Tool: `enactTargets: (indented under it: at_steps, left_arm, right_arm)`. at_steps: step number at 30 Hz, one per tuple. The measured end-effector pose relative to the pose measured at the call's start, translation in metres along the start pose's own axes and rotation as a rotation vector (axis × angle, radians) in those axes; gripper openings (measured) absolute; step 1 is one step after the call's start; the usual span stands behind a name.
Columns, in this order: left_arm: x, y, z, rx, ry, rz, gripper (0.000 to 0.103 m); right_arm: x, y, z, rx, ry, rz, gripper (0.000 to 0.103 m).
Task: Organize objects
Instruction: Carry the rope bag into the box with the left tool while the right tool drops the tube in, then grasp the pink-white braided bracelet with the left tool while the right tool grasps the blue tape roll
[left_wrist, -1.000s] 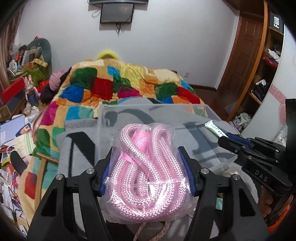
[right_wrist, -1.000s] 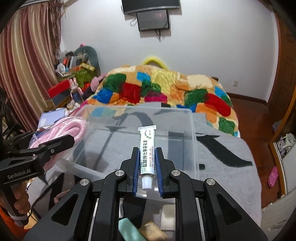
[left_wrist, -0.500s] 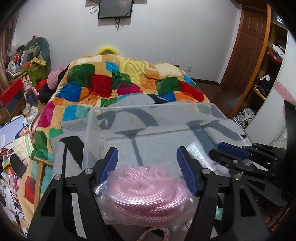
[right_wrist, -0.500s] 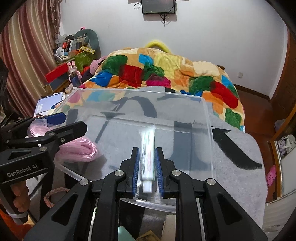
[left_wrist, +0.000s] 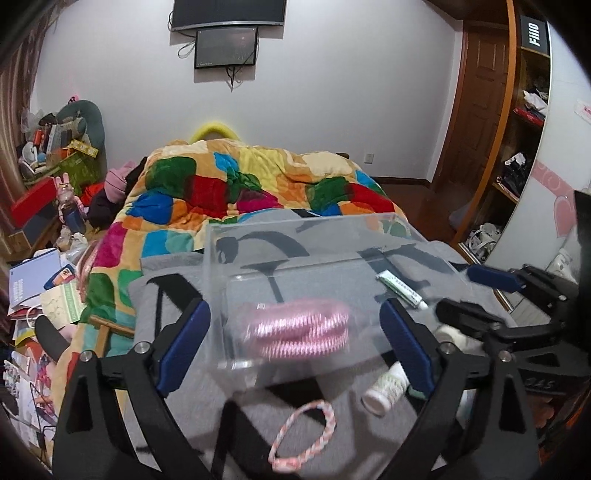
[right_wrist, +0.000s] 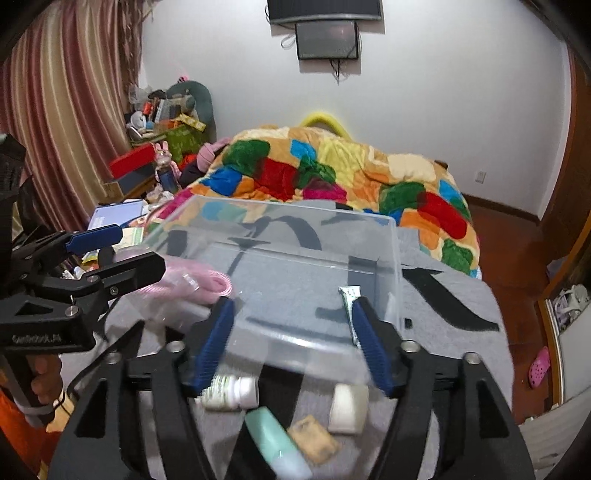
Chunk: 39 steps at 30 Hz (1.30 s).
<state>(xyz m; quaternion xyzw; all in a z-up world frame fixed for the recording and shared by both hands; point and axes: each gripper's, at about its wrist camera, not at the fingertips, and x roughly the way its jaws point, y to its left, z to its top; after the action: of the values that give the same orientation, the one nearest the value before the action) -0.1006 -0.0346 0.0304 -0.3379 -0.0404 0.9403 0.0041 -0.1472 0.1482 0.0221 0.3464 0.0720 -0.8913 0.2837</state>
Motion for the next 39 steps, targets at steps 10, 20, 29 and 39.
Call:
enactTargets:
  at_steps: [10,20,29,39]
  left_arm:
    - [-0.006,0.004,-0.050,-0.004,0.085,-0.005,0.097]
    - [0.025,0.008,-0.100,-0.010,0.222,0.020,0.097]
    - [0.025,0.002,-0.102,0.025,0.169,0.037,0.072]
    - [-0.001,0.007,-0.113,0.029,0.131,0.020,0.015]
  right_arm:
    - [-0.044,0.002,-0.051,-0.006,-0.024,-0.035,0.074]
    - [-0.036,-0.014,-0.106,0.068,0.099,-0.009,0.075]
    - [-0.030,-0.017,-0.134,0.082,0.159,-0.006,0.057]
    - [-0.039,-0.017,-0.131,0.074,0.112,-0.025,0.035]
